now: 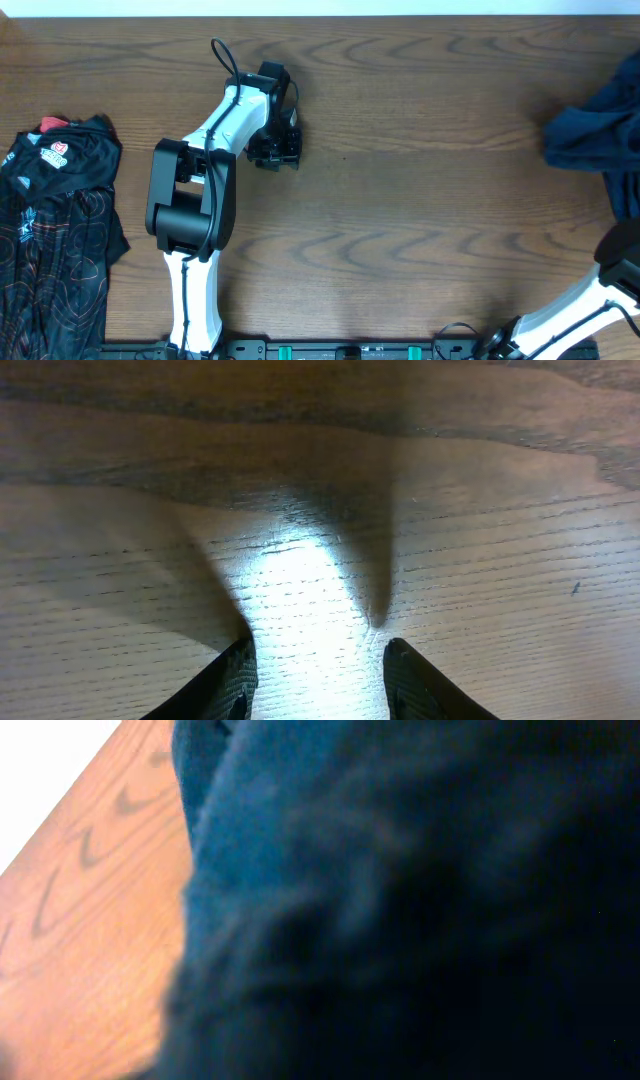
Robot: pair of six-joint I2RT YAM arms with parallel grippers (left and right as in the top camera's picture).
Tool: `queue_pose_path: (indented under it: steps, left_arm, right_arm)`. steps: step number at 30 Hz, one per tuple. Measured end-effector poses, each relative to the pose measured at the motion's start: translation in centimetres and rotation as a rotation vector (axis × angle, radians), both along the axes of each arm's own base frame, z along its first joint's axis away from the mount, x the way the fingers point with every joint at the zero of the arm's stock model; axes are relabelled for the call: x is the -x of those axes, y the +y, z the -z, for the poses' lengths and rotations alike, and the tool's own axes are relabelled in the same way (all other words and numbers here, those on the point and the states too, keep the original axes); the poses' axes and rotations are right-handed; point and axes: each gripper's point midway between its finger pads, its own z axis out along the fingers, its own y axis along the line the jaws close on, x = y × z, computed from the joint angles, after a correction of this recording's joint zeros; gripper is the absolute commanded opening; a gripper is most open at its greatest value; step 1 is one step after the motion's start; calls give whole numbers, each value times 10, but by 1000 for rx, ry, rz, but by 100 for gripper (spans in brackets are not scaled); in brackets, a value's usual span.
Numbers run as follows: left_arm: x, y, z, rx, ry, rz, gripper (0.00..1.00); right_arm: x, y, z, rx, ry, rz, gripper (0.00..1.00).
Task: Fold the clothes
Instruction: 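Release the left gripper and carry the shorts right with the right gripper, then lay the shorts on the pile at the right table edge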
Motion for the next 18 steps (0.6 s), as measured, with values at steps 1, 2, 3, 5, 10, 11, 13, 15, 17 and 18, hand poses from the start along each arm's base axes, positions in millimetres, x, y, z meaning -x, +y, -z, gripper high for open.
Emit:
queue_pose_path:
  steps: [1, 2, 3, 5, 10, 11, 13, 15, 17, 18]
  left_arm:
    - [0, 0, 0, 0, 0, 0, 44]
    - [0, 0, 0, 0, 0, 0, 44]
    - [0, 0, 0, 0, 0, 0, 44]
    - [0, 0, 0, 0, 0, -1, 44]
    - [-1, -2, 0, 9, -3, -3, 44]
    - [-1, -2, 0, 11, -3, -4, 44]
    - [-1, -2, 0, 13, -4, -4, 44]
    - [-2, -4, -1, 24, -4, -5, 44]
    - [-2, -7, -1, 40, -4, -6, 44]
    - [-2, -8, -1, 48, -3, -7, 44]
  right_arm:
    - [3, -10, -2, 6, -16, 20, 1]
    - [4, -20, -4, 9, -37, 39, 1]
    - [6, -29, -7, 15, -59, 57, 1]
    - [9, -50, -14, 22, -116, 101, 1]
    - [24, -93, -30, 0, -242, 218, 1]
    - [28, -99, -31, -9, -255, 240, 1]
    - [41, -111, -34, -39, -282, 296, 1]
    - [52, -121, -35, -66, -301, 346, 1]
    - [64, -131, -36, -82, -314, 389, 1]
    - [70, -136, -36, -88, -319, 408, 1]
